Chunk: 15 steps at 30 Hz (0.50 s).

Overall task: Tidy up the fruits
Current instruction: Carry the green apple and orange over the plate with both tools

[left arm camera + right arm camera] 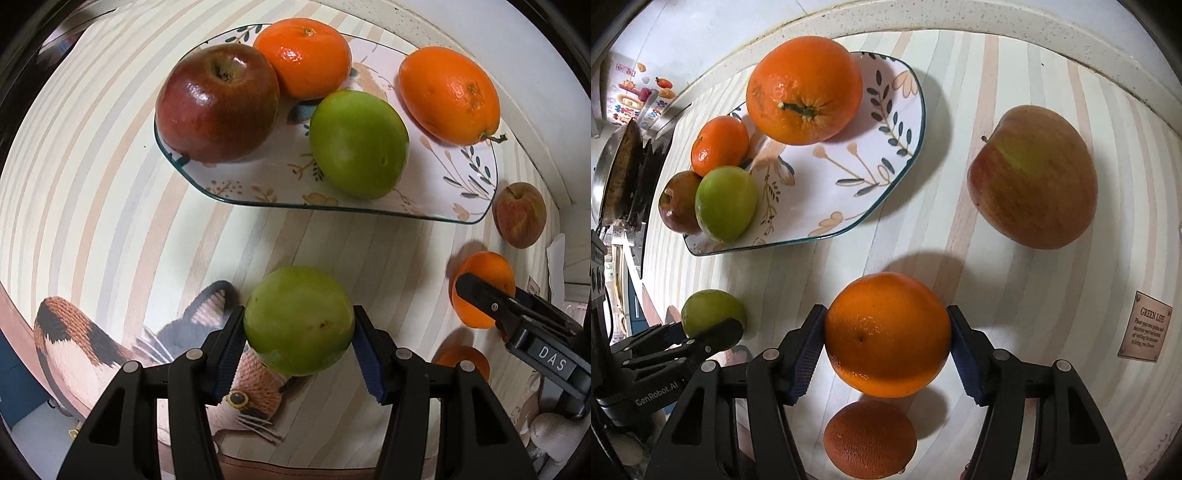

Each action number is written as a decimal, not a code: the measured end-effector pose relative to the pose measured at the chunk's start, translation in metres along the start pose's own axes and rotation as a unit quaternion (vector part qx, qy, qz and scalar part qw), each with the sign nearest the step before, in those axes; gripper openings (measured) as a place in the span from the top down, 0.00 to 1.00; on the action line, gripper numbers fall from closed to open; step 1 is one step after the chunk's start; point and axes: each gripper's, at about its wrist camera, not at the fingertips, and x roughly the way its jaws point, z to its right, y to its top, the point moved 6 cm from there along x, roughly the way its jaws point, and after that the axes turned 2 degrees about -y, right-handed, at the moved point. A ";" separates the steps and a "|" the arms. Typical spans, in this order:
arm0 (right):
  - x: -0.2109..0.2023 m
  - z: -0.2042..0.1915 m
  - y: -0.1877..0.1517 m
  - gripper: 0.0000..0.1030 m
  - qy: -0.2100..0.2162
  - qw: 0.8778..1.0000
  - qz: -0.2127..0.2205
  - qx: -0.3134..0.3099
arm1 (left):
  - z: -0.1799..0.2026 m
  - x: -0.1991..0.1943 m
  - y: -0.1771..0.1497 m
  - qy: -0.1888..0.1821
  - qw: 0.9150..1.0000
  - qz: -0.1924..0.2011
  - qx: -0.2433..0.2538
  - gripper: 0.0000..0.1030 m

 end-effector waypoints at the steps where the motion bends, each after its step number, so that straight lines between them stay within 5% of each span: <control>1: 0.000 0.000 -0.001 0.36 -0.001 1.000 0.001 -0.002 | 0.003 -0.004 0.003 0.002 1.000 0.002 0.000 0.49; 15: -0.054 -0.035 0.023 0.36 0.042 0.997 0.060 -0.009 | 0.018 -0.091 0.022 -0.044 0.997 0.067 0.009 0.49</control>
